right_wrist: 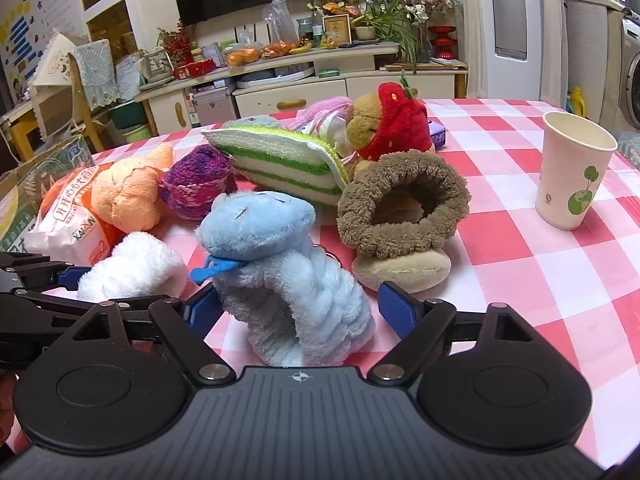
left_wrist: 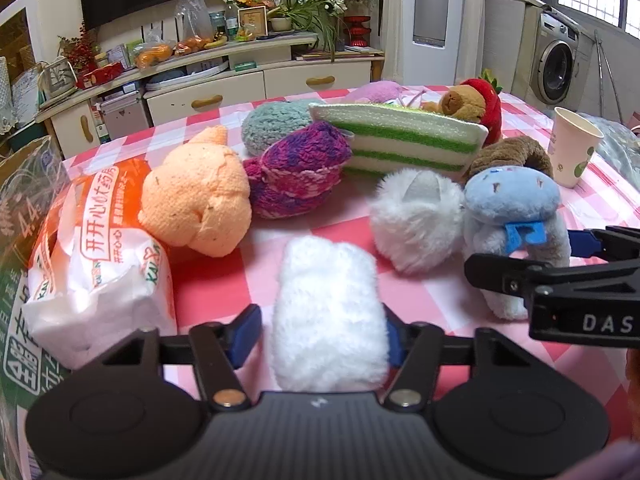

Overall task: Organize soft objects
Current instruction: 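Close the left gripper on the white fluffy roll while the right grips the light-blue plush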

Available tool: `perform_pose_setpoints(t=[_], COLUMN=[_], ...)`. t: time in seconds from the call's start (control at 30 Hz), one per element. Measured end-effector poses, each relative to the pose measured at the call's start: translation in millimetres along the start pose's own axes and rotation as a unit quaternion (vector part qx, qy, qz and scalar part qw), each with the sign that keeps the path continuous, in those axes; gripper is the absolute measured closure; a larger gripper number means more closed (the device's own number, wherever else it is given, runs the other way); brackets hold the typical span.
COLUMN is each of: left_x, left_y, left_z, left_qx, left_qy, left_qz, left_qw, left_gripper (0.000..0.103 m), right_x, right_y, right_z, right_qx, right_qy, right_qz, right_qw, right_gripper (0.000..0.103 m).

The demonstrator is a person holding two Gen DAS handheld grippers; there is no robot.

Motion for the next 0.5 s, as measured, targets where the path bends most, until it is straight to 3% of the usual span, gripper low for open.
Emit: perform_pose_setpoints(t=[0.07,0.13,0.33,0.5], left_x=[0.3,1.0,0.3,3.6], left_y=[-0.7,-1.0,-4.2,-7.7], left_z=[0.5,0.7,-4.9,-16.8], left_qx=[-0.007,-0.009,-0.015,-0.023], left_qy=[-0.004,-0.004,0.003,0.018], left_qz=[-0.005,-0.009,-0.022,-0.030], left_qw=[1.0000,0.9999,0.9997,0.9991], left_gripper=[0.057,0.058,0.060,0.060], right_x=[-0.3,-0.5,2.9,5.1], right_y=[-0.5,-1.2,-4.3,-2.9], right_z=[1.9,3.3,-1.8,-7.7], right_qx=[-0.001,-0.002,-0.007,-0.008], right_qy=[-0.002,-0.005,0.008,0.023], right_qz=[-0.003,-0.006,-0.017,-0.007], right_qw=[1.000,1.000,1.000,1.000], right_gripper=[0.020,0.026,0.059,0.067])
Point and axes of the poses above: each gripper's, at about its wrist camera, not at the fingertips, and z roughly the way its jaws point, y to its right, x to its top, the point moved 2 cm from there along z, roughly the way its jaws point, and after that the axes turned 7 degrees about -z, right-handed, at the moved point
